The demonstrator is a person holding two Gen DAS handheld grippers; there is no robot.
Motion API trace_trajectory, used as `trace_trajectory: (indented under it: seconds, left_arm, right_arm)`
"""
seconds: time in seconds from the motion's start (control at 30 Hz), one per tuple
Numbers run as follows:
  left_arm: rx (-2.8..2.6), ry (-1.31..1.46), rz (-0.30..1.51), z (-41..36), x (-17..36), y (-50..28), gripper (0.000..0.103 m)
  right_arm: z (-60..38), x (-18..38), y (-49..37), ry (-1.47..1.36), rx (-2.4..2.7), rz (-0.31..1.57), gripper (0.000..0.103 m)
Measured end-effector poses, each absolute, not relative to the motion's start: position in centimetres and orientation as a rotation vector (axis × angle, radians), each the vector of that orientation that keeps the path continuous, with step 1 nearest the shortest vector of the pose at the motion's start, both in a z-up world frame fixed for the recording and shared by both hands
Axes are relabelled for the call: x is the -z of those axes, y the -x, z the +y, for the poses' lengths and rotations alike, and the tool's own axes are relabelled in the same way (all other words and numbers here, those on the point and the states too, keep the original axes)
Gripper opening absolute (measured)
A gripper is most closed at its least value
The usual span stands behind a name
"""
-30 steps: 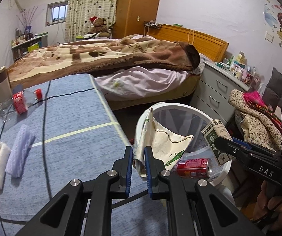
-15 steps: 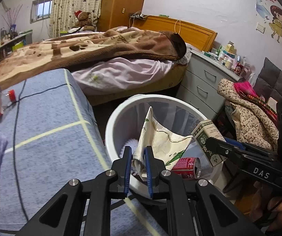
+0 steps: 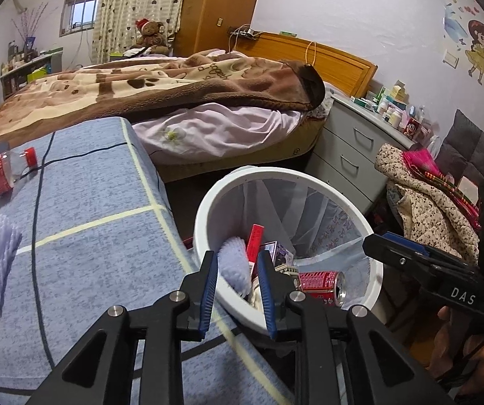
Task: Collect trash
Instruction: 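Carry the cloth bag and small box over the wastebasket and open both tools, then return both tools to the bed toward the purple foam sleeve and bottle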
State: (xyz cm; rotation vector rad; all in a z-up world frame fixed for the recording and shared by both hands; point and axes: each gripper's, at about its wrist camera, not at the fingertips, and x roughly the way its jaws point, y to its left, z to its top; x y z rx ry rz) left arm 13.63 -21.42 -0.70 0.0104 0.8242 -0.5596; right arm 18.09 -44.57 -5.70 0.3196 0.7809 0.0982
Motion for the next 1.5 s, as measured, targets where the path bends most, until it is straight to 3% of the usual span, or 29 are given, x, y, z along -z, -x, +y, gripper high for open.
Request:
trace_trajectory:
  seconds: [1.5]
  left_arm:
    - [0.2,0.105,0.748,-2.6,-1.1,-8.1,0.024]
  right_arm:
    - [-30.5,2.6,-18.4,-0.138,-0.419,0.787,0.06]
